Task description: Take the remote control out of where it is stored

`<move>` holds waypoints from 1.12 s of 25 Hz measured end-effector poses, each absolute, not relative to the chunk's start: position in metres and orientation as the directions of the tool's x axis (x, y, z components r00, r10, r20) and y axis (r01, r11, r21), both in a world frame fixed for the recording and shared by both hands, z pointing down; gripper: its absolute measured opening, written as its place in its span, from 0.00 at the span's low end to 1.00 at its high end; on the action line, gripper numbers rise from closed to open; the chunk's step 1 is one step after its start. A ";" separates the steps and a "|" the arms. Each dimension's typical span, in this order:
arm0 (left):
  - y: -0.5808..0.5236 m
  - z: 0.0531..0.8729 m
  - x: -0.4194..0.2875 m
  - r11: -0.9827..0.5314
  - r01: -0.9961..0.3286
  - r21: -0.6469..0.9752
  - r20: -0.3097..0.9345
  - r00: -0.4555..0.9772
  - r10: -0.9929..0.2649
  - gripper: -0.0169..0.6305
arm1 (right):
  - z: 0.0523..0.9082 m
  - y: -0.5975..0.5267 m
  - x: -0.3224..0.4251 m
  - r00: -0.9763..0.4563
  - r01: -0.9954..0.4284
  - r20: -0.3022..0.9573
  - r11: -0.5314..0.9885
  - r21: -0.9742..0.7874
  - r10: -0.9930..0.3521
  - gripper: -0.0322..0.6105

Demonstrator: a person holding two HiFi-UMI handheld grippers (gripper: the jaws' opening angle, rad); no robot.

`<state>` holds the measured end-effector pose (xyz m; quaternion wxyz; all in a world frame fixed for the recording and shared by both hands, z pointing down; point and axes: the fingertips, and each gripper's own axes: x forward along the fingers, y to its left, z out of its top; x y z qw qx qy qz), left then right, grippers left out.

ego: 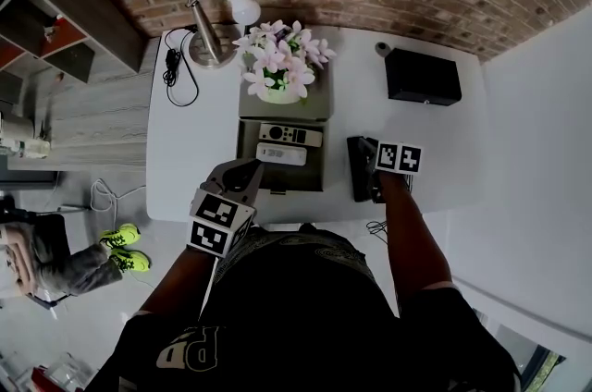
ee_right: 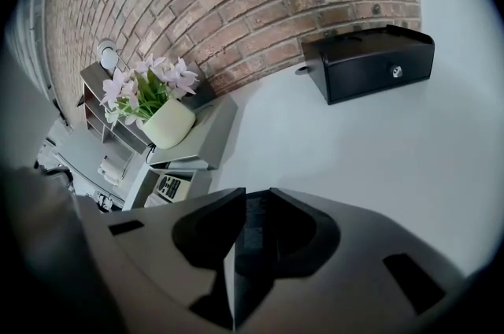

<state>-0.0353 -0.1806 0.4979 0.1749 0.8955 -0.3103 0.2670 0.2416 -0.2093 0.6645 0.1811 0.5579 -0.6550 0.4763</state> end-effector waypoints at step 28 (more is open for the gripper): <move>-0.177 0.480 -0.058 -0.743 -0.658 0.122 0.533 0.675 -0.510 0.04 | 0.493 -0.174 0.072 -0.550 -0.834 0.431 0.441 -0.330 -0.716 0.06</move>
